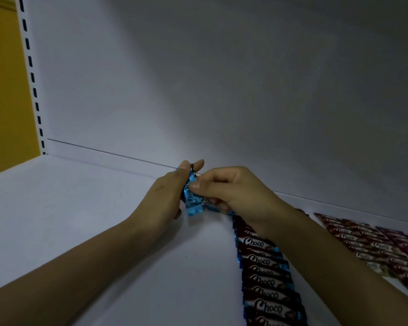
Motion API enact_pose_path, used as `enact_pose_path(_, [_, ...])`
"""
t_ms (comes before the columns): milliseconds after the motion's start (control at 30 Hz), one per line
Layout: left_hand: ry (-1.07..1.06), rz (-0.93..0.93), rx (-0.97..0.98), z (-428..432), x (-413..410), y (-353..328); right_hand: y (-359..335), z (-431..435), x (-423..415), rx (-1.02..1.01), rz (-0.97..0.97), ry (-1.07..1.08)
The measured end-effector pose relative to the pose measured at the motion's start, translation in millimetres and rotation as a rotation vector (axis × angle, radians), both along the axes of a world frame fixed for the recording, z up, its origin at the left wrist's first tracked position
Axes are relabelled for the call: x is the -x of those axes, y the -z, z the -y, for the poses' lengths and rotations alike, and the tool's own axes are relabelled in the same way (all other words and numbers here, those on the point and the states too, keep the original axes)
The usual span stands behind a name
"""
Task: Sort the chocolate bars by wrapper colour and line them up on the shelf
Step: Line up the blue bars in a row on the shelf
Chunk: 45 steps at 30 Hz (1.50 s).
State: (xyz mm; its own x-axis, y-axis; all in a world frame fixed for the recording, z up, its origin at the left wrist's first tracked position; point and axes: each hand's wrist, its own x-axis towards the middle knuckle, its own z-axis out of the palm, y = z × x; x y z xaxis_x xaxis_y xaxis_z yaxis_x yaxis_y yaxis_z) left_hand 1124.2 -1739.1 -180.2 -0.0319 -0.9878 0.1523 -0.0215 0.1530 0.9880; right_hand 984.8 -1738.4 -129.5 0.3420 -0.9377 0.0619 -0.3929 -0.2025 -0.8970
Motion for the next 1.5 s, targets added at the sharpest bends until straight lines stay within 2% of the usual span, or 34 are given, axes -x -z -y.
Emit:
enact_pose_path(267, [-0.133,0.063,0.022,2,-1,2,-12,7,15,-0.141,0.339,0.124])
enact_pose_path(433, [-0.258,0.124,0.041,4,-5,6,-4,13,19,0.071,-0.03,0.208])
enact_pose_path(567, [-0.274,0.1,0.024,7,-8,6,5,18,24,0.232,-0.289,0.213])
enact_pose_path(733, [-0.256,0.189,0.137,7,-7,14,17,23,24,0.257,-0.541,0.178])
enact_pose_path(867, [-0.21,0.228,0.236,7,-6,15,24,23,20,0.295,-0.639,0.182])
enact_pose_path(1067, [-0.091,0.176,0.282,2,-2,15,28,21,18,0.407,-0.666,0.204])
enact_pose_path(1133, [-0.046,0.114,0.261,1,0,14,28,20,17,0.423,-0.683,0.213])
enact_pose_path(1200, [0.001,-0.048,0.204,-1,1,10,30,19,17,0.469,-0.744,0.225])
enact_pose_path(1267, [0.041,-0.241,0.128,-1,1,4,30,17,16,0.481,-0.63,0.22])
enact_pose_path(1333, [0.075,-0.368,0.066,-1,0,-2,23,13,12,0.378,-0.326,0.177])
enact_pose_path(1400, [0.111,-0.448,0.013,-1,-3,-5,17,9,6,0.253,-0.115,0.106])
enact_pose_path(1500, [0.18,-0.494,-0.036,-1,-9,-7,15,2,-3,0.126,0.045,0.038])
